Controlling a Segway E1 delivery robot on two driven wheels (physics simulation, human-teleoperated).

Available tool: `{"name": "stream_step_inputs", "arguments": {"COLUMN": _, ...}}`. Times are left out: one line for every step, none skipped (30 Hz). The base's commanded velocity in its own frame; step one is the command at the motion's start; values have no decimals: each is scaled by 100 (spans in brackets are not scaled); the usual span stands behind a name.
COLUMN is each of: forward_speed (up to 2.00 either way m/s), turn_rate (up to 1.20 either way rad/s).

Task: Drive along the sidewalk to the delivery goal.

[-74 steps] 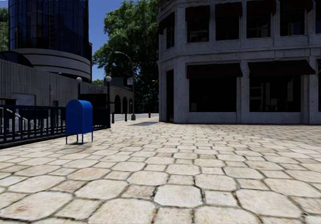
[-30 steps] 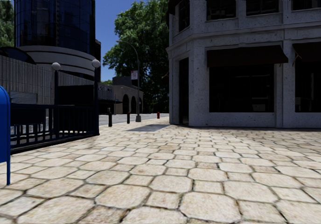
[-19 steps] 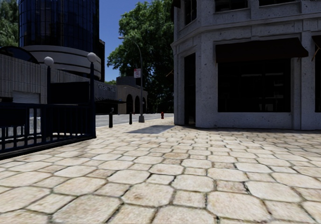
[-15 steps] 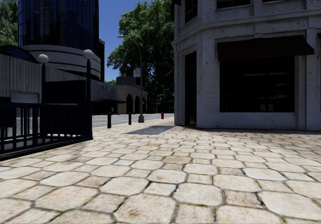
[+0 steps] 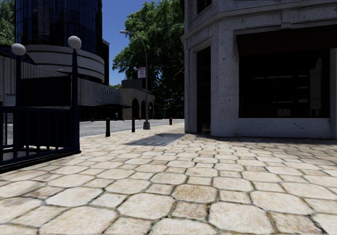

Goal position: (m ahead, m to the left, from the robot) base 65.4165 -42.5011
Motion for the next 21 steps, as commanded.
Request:
{"name": "stream_step_inputs", "arguments": {"forward_speed": 199, "turn_rate": 0}}
{"name": "stream_step_inputs", "arguments": {"forward_speed": 199, "turn_rate": 0}}
{"name": "stream_step_inputs", "arguments": {"forward_speed": 199, "turn_rate": 0}}
{"name": "stream_step_inputs", "arguments": {"forward_speed": 199, "turn_rate": 0}}
{"name": "stream_step_inputs", "arguments": {"forward_speed": 199, "turn_rate": 0}}
{"name": "stream_step_inputs", "arguments": {"forward_speed": 199, "turn_rate": 0}}
{"name": "stream_step_inputs", "arguments": {"forward_speed": 199, "turn_rate": 0}}
{"name": "stream_step_inputs", "arguments": {"forward_speed": 199, "turn_rate": 0}}
{"name": "stream_step_inputs", "arguments": {"forward_speed": 199, "turn_rate": 0}}
{"name": "stream_step_inputs", "arguments": {"forward_speed": 199, "turn_rate": 0}}
{"name": "stream_step_inputs", "arguments": {"forward_speed": 199, "turn_rate": 0}}
{"name": "stream_step_inputs", "arguments": {"forward_speed": 199, "turn_rate": 0}}
{"name": "stream_step_inputs", "arguments": {"forward_speed": 199, "turn_rate": 0}}
{"name": "stream_step_inputs", "arguments": {"forward_speed": 199, "turn_rate": 0}}
{"name": "stream_step_inputs", "arguments": {"forward_speed": 199, "turn_rate": 0}}
{"name": "stream_step_inputs", "arguments": {"forward_speed": 199, "turn_rate": 0}}
{"name": "stream_step_inputs", "arguments": {"forward_speed": 199, "turn_rate": 0}}
{"name": "stream_step_inputs", "arguments": {"forward_speed": 199, "turn_rate": 0}}
{"name": "stream_step_inputs", "arguments": {"forward_speed": 199, "turn_rate": 0}}
{"name": "stream_step_inputs", "arguments": {"forward_speed": 199, "turn_rate": 0}}
{"name": "stream_step_inputs", "arguments": {"forward_speed": 199, "turn_rate": 0}}
